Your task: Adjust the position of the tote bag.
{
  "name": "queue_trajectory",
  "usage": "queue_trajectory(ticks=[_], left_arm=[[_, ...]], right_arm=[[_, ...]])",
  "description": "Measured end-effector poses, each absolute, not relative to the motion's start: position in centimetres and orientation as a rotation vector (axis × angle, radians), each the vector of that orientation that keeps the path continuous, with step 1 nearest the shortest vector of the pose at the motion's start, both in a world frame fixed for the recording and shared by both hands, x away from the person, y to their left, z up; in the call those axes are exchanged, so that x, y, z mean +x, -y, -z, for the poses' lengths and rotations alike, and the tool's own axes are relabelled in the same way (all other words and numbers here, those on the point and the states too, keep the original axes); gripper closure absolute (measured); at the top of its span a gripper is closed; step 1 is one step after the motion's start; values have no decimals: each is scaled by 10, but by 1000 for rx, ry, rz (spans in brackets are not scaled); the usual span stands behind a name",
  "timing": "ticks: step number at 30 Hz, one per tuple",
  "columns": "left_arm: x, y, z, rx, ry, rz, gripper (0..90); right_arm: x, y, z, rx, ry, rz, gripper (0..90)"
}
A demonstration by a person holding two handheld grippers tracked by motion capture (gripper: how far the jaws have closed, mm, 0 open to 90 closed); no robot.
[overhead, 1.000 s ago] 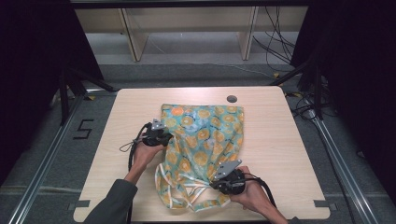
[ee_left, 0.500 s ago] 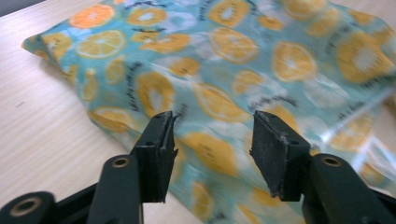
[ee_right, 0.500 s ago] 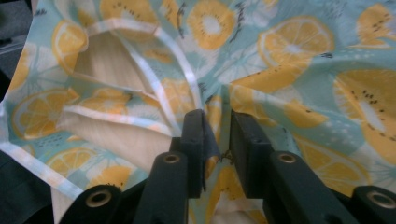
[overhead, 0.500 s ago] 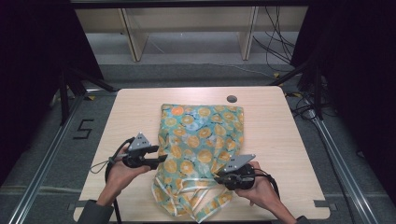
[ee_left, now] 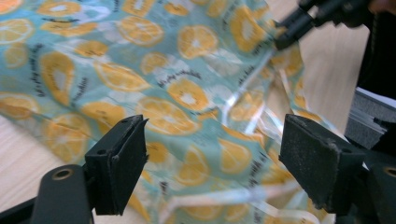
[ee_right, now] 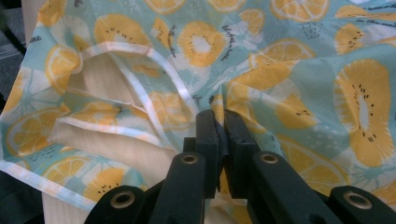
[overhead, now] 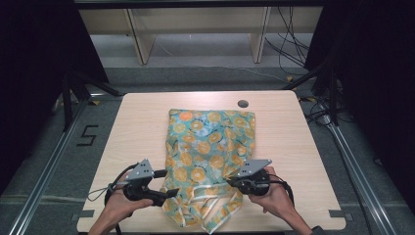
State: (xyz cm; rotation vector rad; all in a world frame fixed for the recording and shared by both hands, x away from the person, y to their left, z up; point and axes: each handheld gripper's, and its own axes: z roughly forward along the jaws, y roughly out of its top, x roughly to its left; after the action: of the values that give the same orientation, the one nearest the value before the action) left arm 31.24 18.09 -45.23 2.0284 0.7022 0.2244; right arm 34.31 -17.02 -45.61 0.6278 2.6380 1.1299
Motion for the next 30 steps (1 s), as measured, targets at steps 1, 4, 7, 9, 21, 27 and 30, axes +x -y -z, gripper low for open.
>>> queue_trajectory(ticks=[1, 4, 7, 9, 21, 27, 30], left_arm=[[310, -181, 456, 2040, -694, -232, 217], [305, -182, 465, 2052, -703, -237, 216], [300, -187, 472, 2101, -691, -274, 216], [299, -188, 477, 2132, -666, -305, 234], [308, -179, 489, 2259, -561, -470, 293], [309, -183, 491, 2264, -563, -512, 295], [307, -185, 490, 2290, -562, -531, 277]], right_arm=[[344, 171, 456, 630, -2636, -1136, 868], [346, 172, 456, 612, -2643, -1137, 868], [345, 172, 456, 644, -2637, -1147, 868], [347, 171, 456, 641, -2637, -1144, 868], [349, 172, 454, 637, -2632, -1148, 872], [350, 177, 450, 652, -2609, -1164, 879], [352, 180, 447, 639, -2594, -1181, 881]])
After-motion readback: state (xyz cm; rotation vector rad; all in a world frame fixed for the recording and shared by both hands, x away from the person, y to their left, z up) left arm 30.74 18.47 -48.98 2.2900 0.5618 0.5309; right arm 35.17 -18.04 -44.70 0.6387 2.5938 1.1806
